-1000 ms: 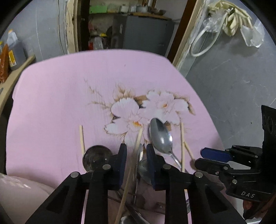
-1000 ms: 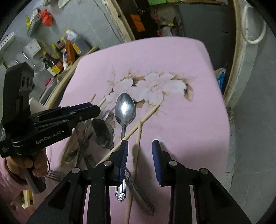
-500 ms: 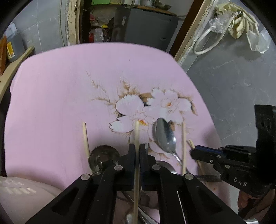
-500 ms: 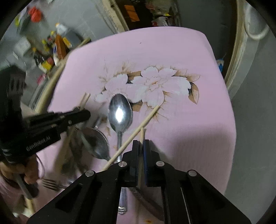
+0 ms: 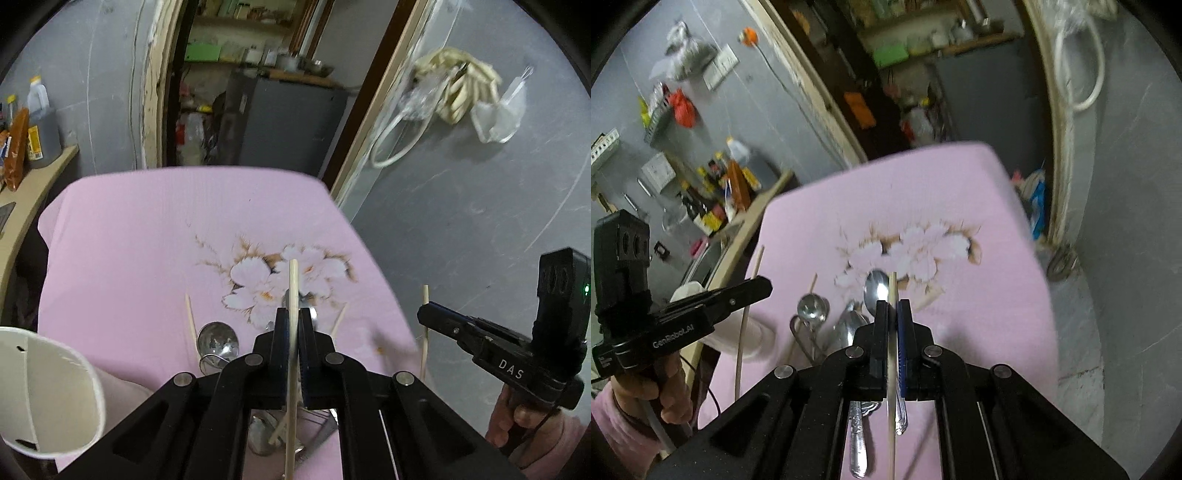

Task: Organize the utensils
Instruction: 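Carry both chopsticks over the white holder and open both tools to drop them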

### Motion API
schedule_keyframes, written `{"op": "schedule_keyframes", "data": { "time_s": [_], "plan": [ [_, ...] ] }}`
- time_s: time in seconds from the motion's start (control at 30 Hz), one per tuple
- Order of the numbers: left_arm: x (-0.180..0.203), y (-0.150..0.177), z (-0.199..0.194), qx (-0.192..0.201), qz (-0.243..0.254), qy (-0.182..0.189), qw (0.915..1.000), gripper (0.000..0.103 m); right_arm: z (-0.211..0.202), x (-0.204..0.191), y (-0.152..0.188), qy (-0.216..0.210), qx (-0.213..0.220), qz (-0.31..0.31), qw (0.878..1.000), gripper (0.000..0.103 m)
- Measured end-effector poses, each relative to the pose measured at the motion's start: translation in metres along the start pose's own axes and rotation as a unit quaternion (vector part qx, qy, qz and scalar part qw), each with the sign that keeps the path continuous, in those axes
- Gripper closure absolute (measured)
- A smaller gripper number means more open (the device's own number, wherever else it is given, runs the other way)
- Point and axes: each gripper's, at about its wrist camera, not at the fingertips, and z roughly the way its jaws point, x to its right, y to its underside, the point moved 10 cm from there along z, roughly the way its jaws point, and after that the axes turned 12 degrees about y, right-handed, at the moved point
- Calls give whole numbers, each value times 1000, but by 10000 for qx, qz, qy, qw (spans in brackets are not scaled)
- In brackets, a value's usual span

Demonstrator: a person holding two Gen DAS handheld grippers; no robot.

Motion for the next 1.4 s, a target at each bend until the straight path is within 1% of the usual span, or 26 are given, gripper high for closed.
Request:
{"op": "schedule_keyframes", "data": {
  "time_s": [0.17,0.23,0.37,0.43,0.47,0.5,0.53,0.63,0.73,0.8,0.87,0.93,1.03,1.13,1.23,1.27,1.4],
  "plan": [
    [3,-16,-36,511,-7,276,9983,98,-58,4,-20,193,784,166,9966,99],
    [1,-29,-56,778,-16,360,9963,98,-76,-9,-31,162,1067,221,9939,99],
    [-11,-50,-91,1162,-11,328,9927,98,-103,-45,-58,-112,1512,280,9880,99],
    [-25,-62,-115,1415,-11,215,9897,98,-110,-70,-71,-311,1696,287,9846,99],
    [-29,-65,-122,1482,-23,184,9888,98,-114,-81,-75,-392,1785,279,9828,99],
    [-42,-70,-134,1608,-55,98,9869,98,-116,-95,-81,-502,1885,271,9804,99],
    [-48,-72,-140,1669,-78,50,9859,98,-116,-109,-86,-599,1970,272,9782,99],
    [-83,-80,-165,1918,-213,-174,9810,98,-115,-150,-95,-839,2208,231,9714,99],
    [-123,-87,-186,2208,-449,-319,9738,98,-112,-185,-97,-972,2414,126,9655,99],
    [-145,-89,-197,2381,-572,-376,9688,98,-111,-208,-99,-971,2566,36,9616,99],
    [-167,-90,-205,2533,-665,-436,9641,98,-107,-229,-100,-884,2691,-70,9590,99],
    [-189,-93,-209,2710,-788,-465,9582,98,-101,-243,-99,-798,2758,-120,9578,99],
    [-212,-92,-211,2886,-868,-477,9523,98,-94,-259,-99,-603,2864,-173,9561,99],
    [-226,-89,-212,3008,-881,-512,9482,98,-83,-266,-98,-495,2850,-138,9572,99],
    [-233,-83,-209,3132,-873,-568,9440,98,-66,-269,-90,-343,2789,-107,9596,99],
    [-234,-80,-208,3180,-822,-642,9423,98,-61,-269,-87,-308,2768,-82,9604,99],
    [-231,-71,-205,3267,-670,-805,9393,98,-44,-269,-74,-181,2718,-114,9621,99]
  ]
}}
